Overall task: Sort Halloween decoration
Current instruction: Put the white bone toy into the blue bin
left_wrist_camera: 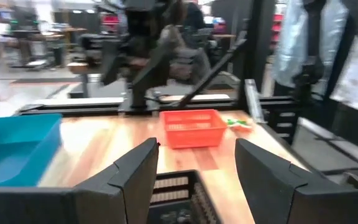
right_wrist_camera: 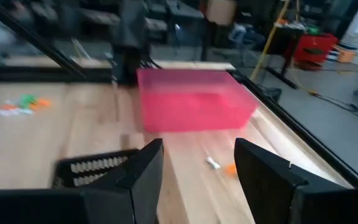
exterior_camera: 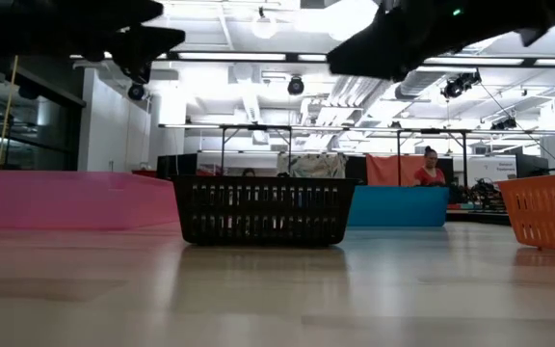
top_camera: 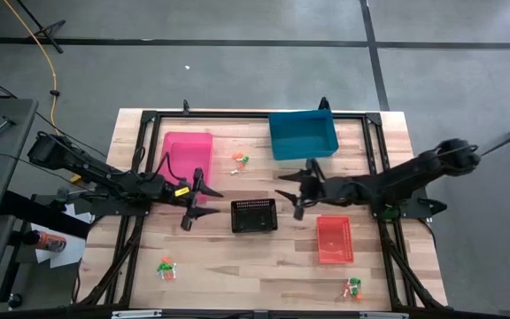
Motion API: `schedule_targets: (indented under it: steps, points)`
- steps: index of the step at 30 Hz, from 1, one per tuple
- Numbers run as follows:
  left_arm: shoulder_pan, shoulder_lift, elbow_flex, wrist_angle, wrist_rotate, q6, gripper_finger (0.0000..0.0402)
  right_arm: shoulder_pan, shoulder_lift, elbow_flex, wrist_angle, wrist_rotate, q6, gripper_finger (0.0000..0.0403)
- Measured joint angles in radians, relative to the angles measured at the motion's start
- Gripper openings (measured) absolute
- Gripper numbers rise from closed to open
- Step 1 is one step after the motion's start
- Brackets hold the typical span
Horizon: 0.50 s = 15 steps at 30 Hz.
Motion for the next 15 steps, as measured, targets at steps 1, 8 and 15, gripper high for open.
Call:
schedule_targets:
  steps: [1, 8, 15]
  points:
    - [0.0, 0.0, 0.0, 0.0, -0.022, 0.0, 0.0202, 0.003, -0.021, -0.009, 0.0, -0.005, 0.008, 0.0193]
    - [0.0, 0.0, 0.0, -0.005, -0.056, 0.0, 0.0202, 0.019, -0.054, -0.017, -0.004, -0.039, 0.025, 0.0193]
    - [-0.001, 0.003, 0.013, -0.016, -0.16, -0.067, 0.0202, 0.016, -0.051, -0.017, -0.007, -0.051, 0.029, 0.0193]
